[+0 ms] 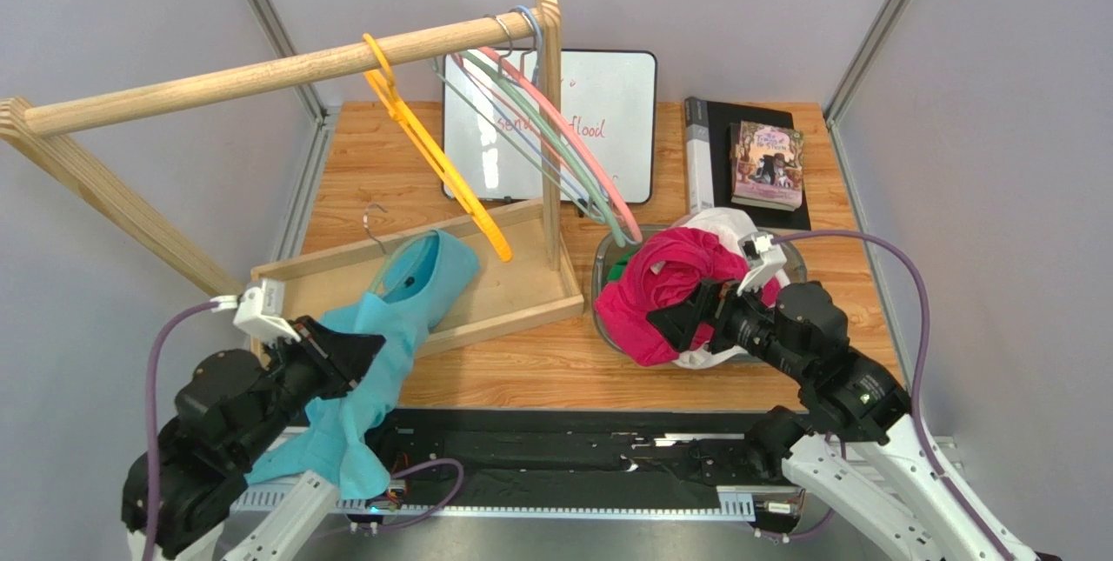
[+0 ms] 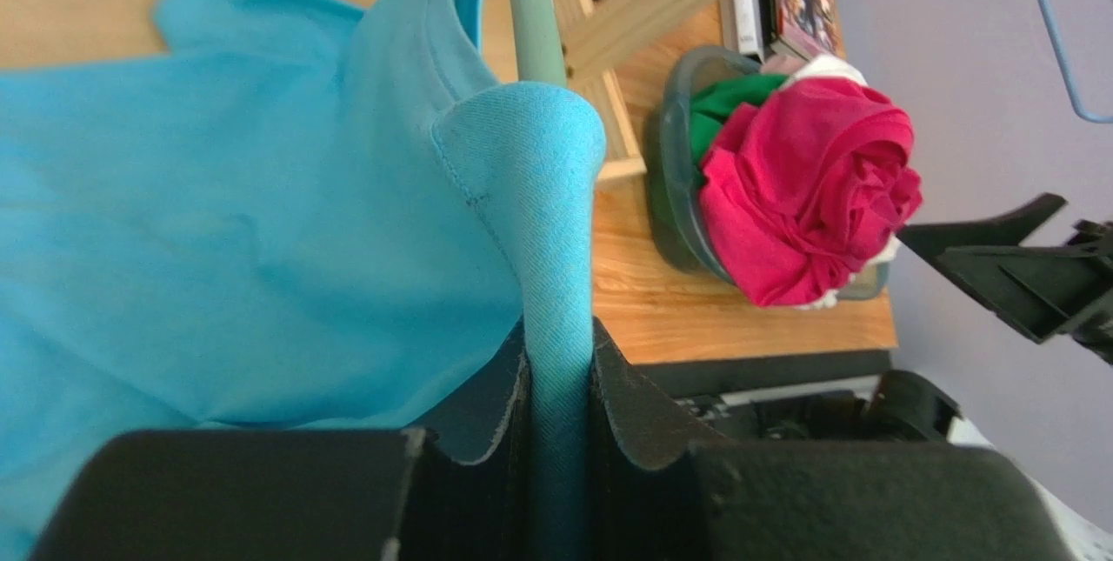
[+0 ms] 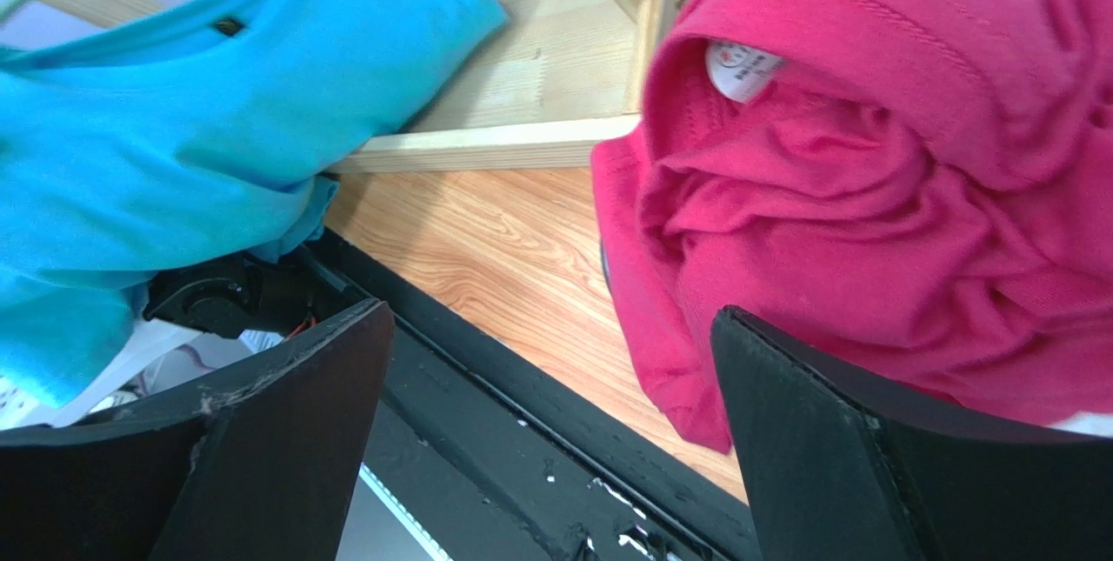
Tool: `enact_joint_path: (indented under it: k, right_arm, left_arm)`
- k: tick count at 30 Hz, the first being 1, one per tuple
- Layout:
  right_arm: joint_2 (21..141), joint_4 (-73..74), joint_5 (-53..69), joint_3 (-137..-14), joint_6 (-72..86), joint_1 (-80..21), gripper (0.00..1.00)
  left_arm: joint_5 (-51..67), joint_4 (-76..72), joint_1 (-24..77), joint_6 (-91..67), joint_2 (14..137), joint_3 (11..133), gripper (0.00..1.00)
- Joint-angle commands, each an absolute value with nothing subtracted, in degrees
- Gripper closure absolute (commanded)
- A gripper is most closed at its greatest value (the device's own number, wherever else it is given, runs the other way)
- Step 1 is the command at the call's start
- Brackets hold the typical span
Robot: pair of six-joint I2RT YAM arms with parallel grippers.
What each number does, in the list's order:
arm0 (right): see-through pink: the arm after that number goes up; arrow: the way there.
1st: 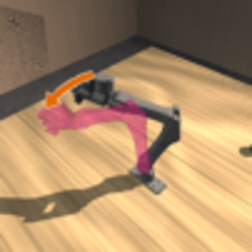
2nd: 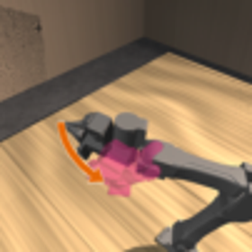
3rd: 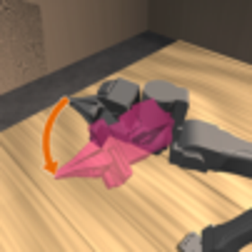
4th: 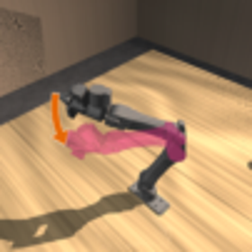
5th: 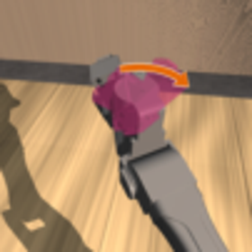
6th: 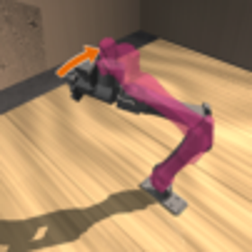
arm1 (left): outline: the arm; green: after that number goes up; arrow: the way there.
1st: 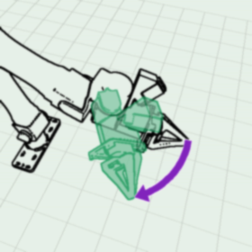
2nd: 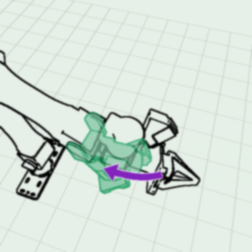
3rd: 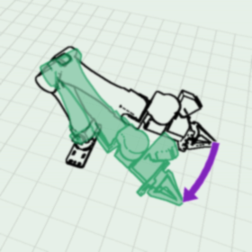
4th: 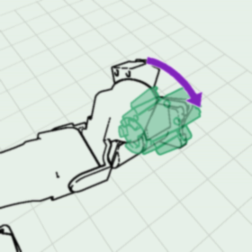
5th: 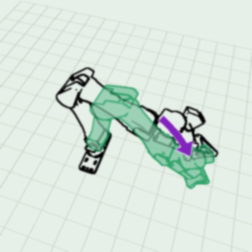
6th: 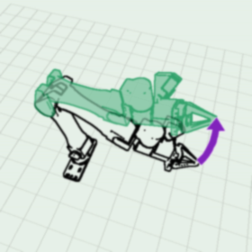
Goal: Remove the t-shirt from the hanger
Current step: Pass the hanger from the left arm to the right
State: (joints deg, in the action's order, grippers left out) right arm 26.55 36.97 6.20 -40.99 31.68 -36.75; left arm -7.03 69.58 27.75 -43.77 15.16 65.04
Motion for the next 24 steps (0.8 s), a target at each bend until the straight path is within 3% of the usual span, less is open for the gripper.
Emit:
enact_joint_path:
  k: [1,8,14,18,22,24]
  right_arm:
    - [27.5,28.8,10.3,-38.2,33.0,-37.7,0.00]
    - [30.0,16.1,11.3,-33.6,37.0,-42.9,0.00]
    - [33.3,-3.1,-2.6,-28.5,46.2,-57.2,0.00]
    - [43.4,-5.9,-14.9,-31.9,52.0,-63.3,0.08]
    - [53.0,-9.7,-18.2,-35.9,56.3,-66.9,0.12]
    - [56.0,-12.4,-21.2,-37.1,57.0,-69.0,0.18]
  left_arm:
    - [6.5,55.7,27.6,-50.3,16.2,59.6,1.00]
    - [22.4,43.3,27.6,-55.8,14.1,48.7,1.00]
    - [29.7,35.7,27.6,-59.1,9.8,40.4,1.00]
    - [32.5,35.0,27.6,-58.1,10.1,39.4,1.00]
    - [33.0,34.5,27.6,-57.8,10.0,40.2,1.00]
    - [33.5,34.3,27.6,-57.7,10.0,40.3,1.00]
